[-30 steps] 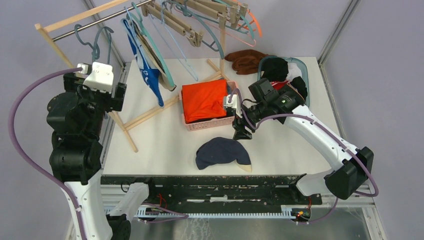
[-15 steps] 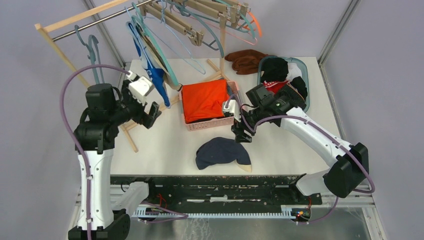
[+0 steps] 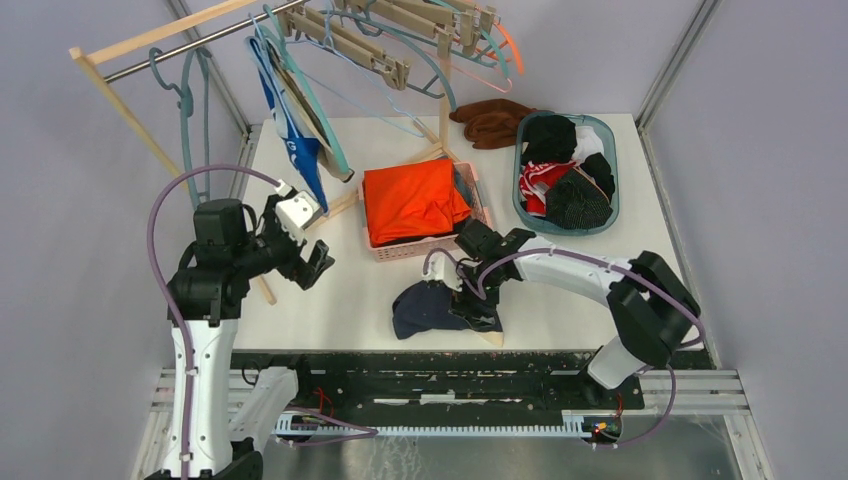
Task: Remove the underwear clipped to the hanger
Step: Pick up the underwear from the center of the board.
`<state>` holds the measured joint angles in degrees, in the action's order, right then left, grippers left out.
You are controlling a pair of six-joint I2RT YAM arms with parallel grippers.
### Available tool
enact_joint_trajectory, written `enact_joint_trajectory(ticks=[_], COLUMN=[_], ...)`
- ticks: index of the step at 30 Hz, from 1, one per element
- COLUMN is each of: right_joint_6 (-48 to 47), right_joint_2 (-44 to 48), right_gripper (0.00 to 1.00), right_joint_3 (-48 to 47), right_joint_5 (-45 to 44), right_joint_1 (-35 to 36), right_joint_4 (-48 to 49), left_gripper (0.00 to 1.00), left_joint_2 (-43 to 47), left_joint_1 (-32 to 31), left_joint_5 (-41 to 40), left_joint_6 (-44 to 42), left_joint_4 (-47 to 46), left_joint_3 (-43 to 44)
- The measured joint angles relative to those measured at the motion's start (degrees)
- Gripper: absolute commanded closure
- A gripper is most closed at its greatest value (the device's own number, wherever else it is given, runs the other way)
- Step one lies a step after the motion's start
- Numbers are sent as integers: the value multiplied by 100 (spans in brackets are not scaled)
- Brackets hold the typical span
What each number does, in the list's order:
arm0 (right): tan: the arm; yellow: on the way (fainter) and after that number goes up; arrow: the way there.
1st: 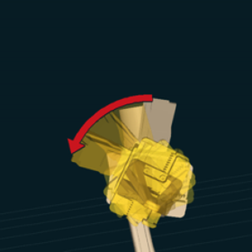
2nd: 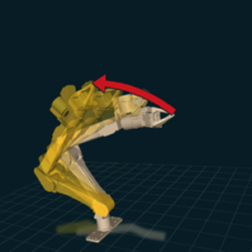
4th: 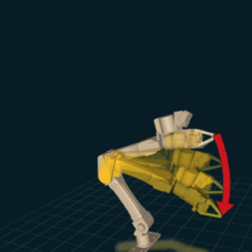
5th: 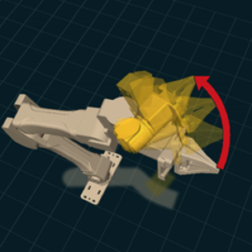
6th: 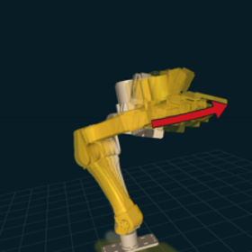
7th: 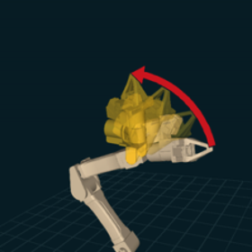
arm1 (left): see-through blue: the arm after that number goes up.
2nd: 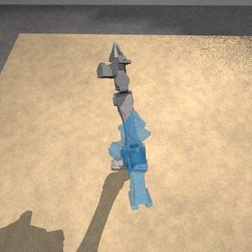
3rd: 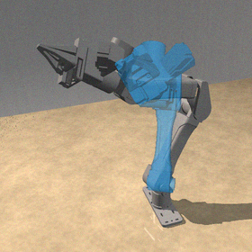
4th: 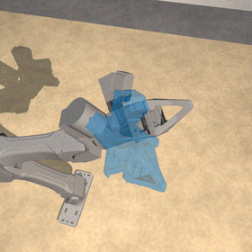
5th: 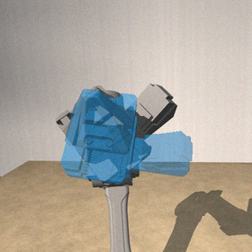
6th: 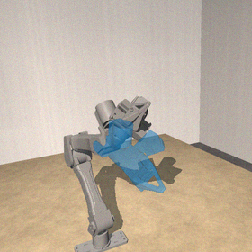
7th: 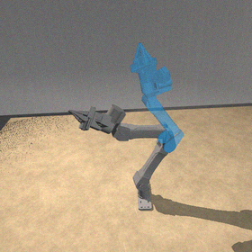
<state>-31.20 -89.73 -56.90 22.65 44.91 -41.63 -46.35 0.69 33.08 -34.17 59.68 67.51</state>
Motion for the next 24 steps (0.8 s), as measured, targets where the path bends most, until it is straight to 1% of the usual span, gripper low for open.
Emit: enact_joint_trajectory(ticks=[2, 4, 5, 7, 8, 9, 12, 13, 16, 20, 22, 24], right_joint_6=[-4, -7, -9, -22, -28, -13, -42, -44, -39, 13, 105, 205], right_joint_2=[-199, -358, -450, -573, -619, -651, -654, -638, -452, 186, 581, 951], right_gripper=[24, 32, 39, 60, 69, 77, 96, 98, 99, 99, 99, 99], right_joint_3=[-2, -9, -24, -55, -83, -133, -304, -361, -426, -501, -597, -708], right_joint_5=[-94, -162, -197, -221, -221, -221, -221, -225, -278, -376, -385, -374], right_joint_1=[151, 260, 319, 387, 407, 422, 424, 422, 409, 214, -131, -708], right_joint_4=[74, 94, 94, 85, 74, 42, -57, -70, -142, -380, -452, -474], left_gripper=[9, 9, 9, 9, 9, 9, 9, 9, 7, 6, 6, 6], left_joint_2=[81, 160, 188, 225, 232, 234, 258, 273, 330, 339, 339, 339], left_joint_1=[-2, -2, -2, -2, -2, -2, -2, -2, -2, -2, -2, -2], left_joint_5=[20, 28, 31, 31, 28, 28, 13, 2, -79, -339, -487, -603], left_joint_6=[2, 2, 2, 2, 2, 2, 7, 9, 26, 162, 262, 326], left_joint_4=[-2, -7, -4, -4, -4, -7, -24, -31, -129, -223, -291, -348], left_joint_3=[0, 0, 0, 0, 0, -4, -66, -105, -306, -511, -529, -529])
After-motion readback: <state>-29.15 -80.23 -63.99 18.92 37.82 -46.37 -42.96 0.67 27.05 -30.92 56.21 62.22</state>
